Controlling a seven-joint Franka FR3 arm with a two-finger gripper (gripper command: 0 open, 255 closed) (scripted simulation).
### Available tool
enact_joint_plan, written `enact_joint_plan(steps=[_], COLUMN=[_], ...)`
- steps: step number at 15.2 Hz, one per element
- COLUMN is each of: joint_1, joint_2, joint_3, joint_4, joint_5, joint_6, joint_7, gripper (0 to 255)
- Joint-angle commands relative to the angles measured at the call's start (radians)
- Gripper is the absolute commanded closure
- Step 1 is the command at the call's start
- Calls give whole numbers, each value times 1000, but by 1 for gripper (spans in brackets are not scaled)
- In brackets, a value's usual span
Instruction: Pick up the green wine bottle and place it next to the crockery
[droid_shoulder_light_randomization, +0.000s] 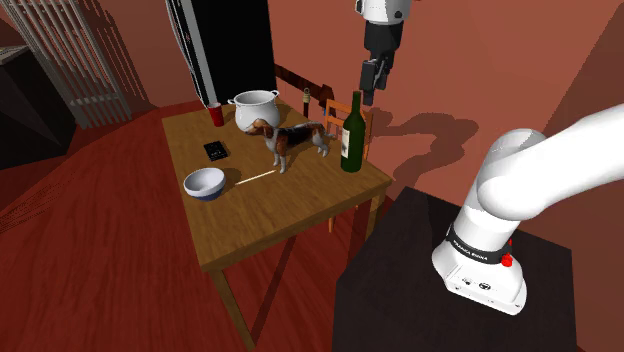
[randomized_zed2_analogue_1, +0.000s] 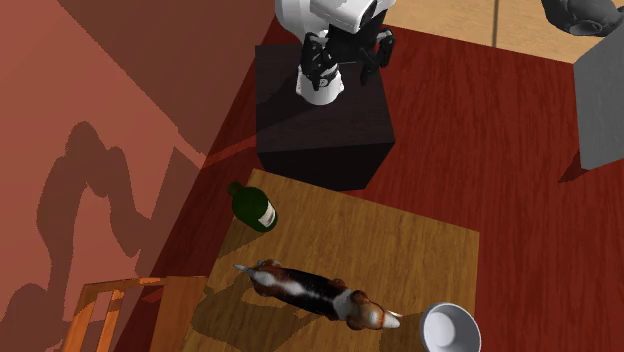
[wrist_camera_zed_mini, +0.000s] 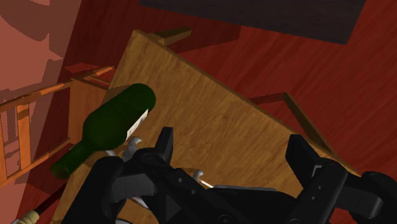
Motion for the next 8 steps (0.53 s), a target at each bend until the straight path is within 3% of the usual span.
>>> enact_joint_plan(steps=[1, 8], joint_1=[0, -53], joint_2=[0, 183], joint_3=[0, -122], joint_4=[0, 60], joint_5=[0, -52], joint_6=[0, 130], joint_7=[0, -107], gripper=[0, 0])
